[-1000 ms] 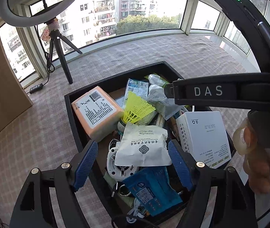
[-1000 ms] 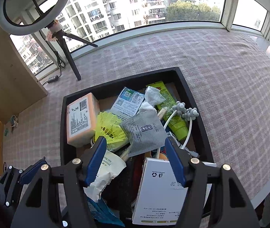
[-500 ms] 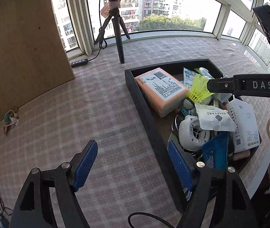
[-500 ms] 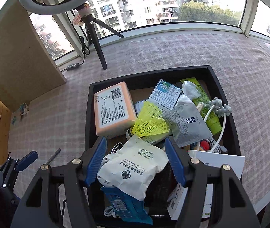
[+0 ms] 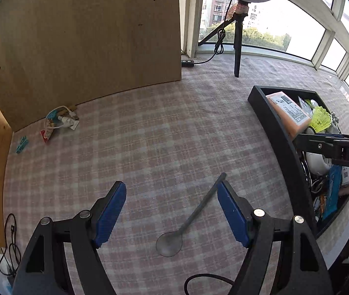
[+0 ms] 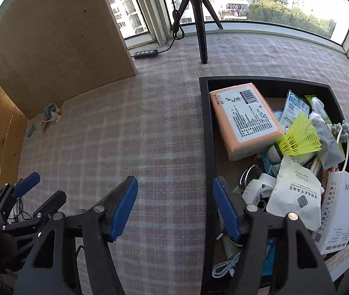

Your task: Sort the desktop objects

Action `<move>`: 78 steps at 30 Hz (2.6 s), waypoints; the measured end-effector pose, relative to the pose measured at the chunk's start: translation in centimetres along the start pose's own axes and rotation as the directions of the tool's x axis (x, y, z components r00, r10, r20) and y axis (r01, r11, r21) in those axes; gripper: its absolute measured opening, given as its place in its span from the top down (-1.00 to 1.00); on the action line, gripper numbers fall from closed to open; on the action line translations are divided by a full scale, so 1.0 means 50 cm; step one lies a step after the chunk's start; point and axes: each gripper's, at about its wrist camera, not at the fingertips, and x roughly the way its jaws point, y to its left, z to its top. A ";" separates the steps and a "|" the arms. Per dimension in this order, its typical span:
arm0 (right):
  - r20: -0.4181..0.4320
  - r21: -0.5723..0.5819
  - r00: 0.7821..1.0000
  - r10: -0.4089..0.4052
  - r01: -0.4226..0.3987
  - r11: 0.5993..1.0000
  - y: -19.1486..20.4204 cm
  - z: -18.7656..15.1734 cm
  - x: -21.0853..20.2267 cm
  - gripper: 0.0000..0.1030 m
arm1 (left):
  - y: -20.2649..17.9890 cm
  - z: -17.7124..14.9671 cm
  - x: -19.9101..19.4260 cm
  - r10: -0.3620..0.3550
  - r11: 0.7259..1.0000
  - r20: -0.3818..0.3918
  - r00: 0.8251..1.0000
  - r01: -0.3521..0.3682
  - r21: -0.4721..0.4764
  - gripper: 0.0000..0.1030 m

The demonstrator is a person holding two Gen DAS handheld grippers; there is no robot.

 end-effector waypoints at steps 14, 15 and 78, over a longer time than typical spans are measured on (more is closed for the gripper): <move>0.034 -0.069 0.995 0.097 -0.095 0.993 0.338 0.092 0.109 -0.22 | 0.416 0.027 0.046 0.121 0.964 -0.006 0.993 -0.119 -0.237 -0.45; 0.034 -0.068 0.994 0.107 -0.104 0.992 0.359 0.105 0.122 -0.22 | 0.445 0.033 0.055 0.126 0.957 -0.006 0.992 -0.123 -0.262 -0.45; -0.157 -0.389 0.986 -0.062 -0.004 0.921 0.342 -0.065 0.272 0.66 | 0.179 -0.081 0.238 -0.253 0.958 -0.163 0.954 0.224 -0.177 0.78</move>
